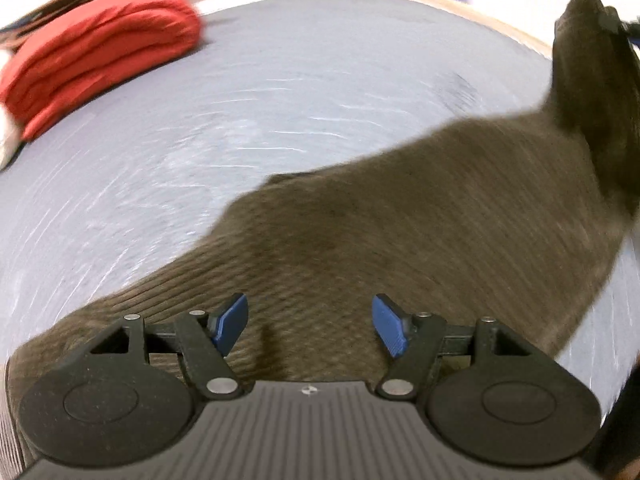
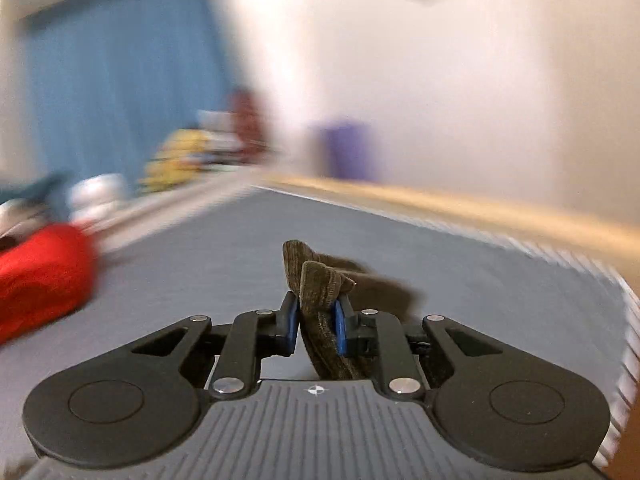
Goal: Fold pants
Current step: 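Fold the leg end with the right gripper over the waistband and release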
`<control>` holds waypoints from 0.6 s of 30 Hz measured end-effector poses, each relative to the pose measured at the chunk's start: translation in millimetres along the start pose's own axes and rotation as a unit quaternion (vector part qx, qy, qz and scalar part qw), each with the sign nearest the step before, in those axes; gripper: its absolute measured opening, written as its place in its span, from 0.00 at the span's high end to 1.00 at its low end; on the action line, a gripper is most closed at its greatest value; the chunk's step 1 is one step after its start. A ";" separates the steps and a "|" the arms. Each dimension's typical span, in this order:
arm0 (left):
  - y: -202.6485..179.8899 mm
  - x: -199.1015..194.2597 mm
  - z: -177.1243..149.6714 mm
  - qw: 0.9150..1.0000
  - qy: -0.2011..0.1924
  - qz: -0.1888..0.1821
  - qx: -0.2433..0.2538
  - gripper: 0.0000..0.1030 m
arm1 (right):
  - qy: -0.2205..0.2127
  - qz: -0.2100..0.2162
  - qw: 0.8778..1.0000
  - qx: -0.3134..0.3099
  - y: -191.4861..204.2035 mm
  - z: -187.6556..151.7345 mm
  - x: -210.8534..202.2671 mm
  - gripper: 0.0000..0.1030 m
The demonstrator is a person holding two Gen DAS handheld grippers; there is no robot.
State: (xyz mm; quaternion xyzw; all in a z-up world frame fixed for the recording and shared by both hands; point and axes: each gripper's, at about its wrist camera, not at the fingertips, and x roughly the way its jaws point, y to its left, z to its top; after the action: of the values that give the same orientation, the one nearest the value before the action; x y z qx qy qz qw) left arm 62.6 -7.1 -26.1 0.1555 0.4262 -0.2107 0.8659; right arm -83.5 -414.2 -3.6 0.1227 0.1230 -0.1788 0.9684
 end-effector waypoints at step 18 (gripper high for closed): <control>69.2 -19.9 -0.8 0.983 -0.003 -0.020 -0.183 0.39 | 0.198 0.471 0.718 -0.472 230.6 -154.5 -96.5 0.50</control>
State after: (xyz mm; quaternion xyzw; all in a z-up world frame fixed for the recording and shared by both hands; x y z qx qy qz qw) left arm 85.6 57.6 -4.4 -0.0149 0.4579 -0.1468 0.8767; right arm -114.1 -131.2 -76.9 -0.2759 0.3070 0.4102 0.8132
